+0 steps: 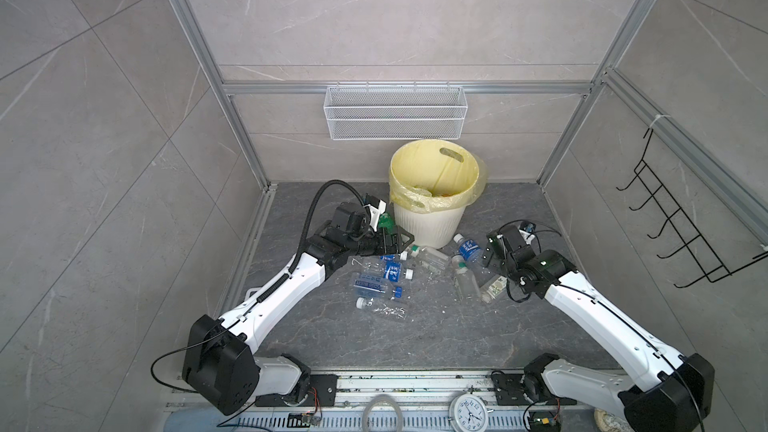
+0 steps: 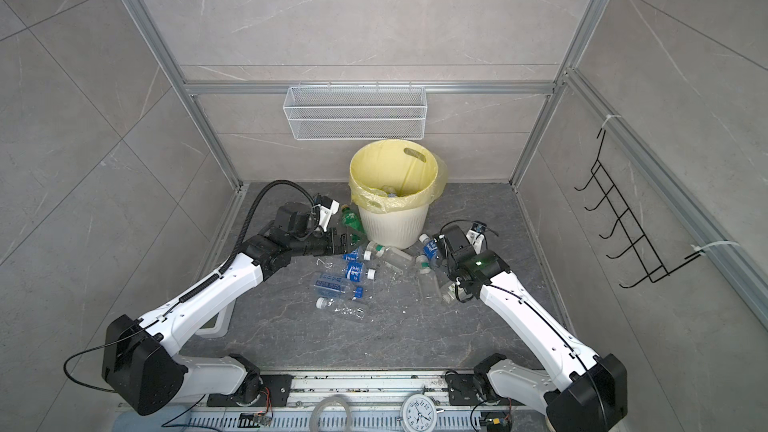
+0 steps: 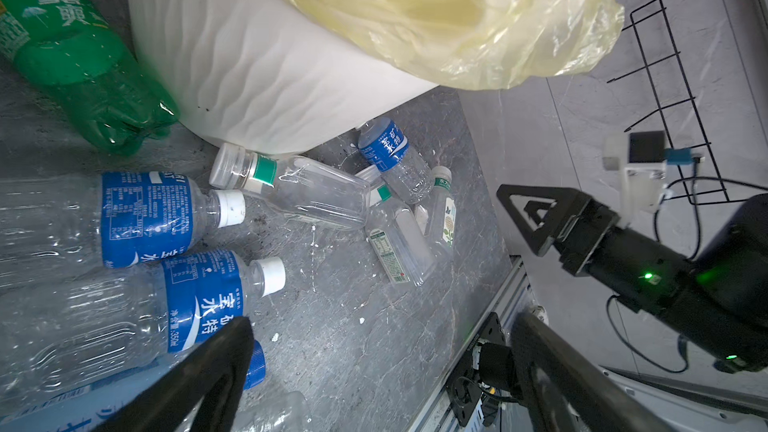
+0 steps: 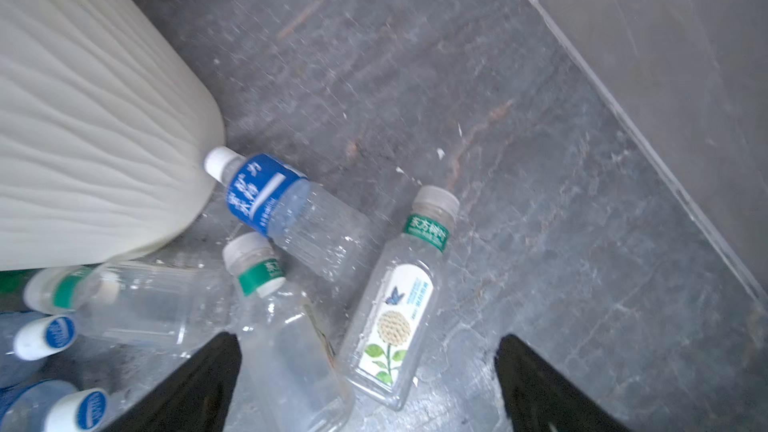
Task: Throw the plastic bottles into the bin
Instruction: 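Move the right gripper down toward the green-labelled bottles near the bin, then close the right gripper around the clear green-labelled bottle's body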
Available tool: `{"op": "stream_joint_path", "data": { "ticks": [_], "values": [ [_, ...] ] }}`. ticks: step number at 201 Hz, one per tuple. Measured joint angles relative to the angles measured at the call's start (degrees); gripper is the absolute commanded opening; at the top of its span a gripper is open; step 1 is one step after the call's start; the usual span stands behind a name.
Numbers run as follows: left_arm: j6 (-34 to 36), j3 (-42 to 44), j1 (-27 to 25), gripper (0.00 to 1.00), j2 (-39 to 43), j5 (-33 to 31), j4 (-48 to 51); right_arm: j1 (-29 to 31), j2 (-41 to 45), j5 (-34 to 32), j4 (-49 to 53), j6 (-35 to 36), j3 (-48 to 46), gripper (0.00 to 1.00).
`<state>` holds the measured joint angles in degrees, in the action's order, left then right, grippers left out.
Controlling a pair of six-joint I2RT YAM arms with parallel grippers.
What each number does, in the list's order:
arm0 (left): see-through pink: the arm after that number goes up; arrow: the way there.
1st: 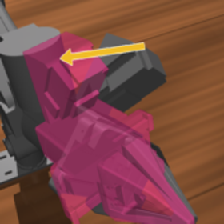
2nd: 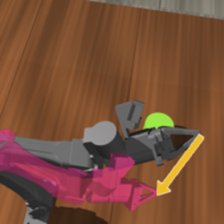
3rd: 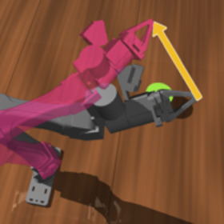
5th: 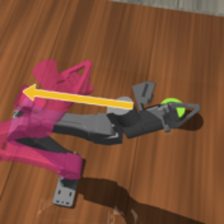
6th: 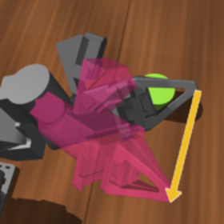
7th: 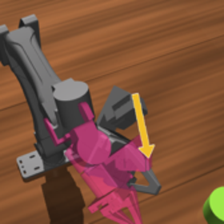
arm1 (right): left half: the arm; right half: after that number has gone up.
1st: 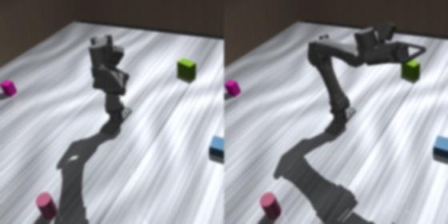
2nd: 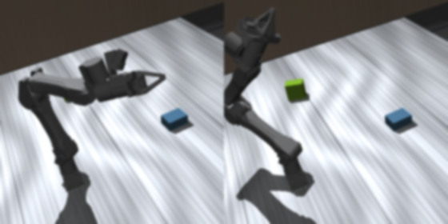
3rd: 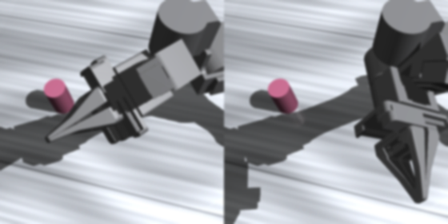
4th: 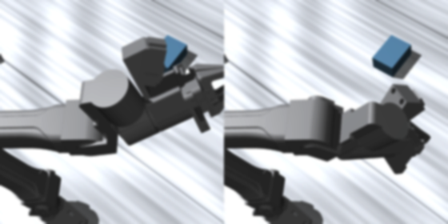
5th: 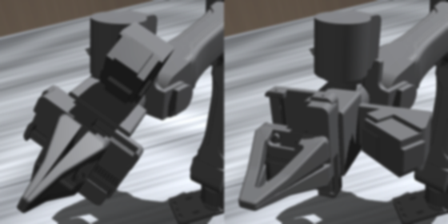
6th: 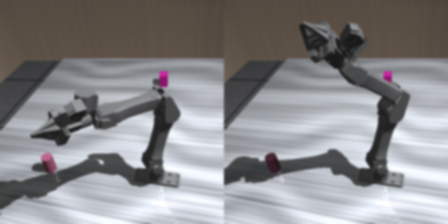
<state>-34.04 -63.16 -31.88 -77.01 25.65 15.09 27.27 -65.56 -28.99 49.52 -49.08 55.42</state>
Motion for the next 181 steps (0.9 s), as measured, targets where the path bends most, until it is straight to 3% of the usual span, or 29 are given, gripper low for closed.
{"op": "stream_joint_path", "data": {
  "ticks": [67,181],
  "values": [
    [-1.2,1.0,0.0,1.0,-0.2,0.5,-0.4,-1.2,-0.9,6.9,-2.4,-8.3,-9.0,0.99],
    [-1.8,1.3,0.0,1.0,-0.2,1.6,-0.3,-8.3,-8.5,16.5,-16.3,-7.7,-13.5,0.84]
  ]
}}
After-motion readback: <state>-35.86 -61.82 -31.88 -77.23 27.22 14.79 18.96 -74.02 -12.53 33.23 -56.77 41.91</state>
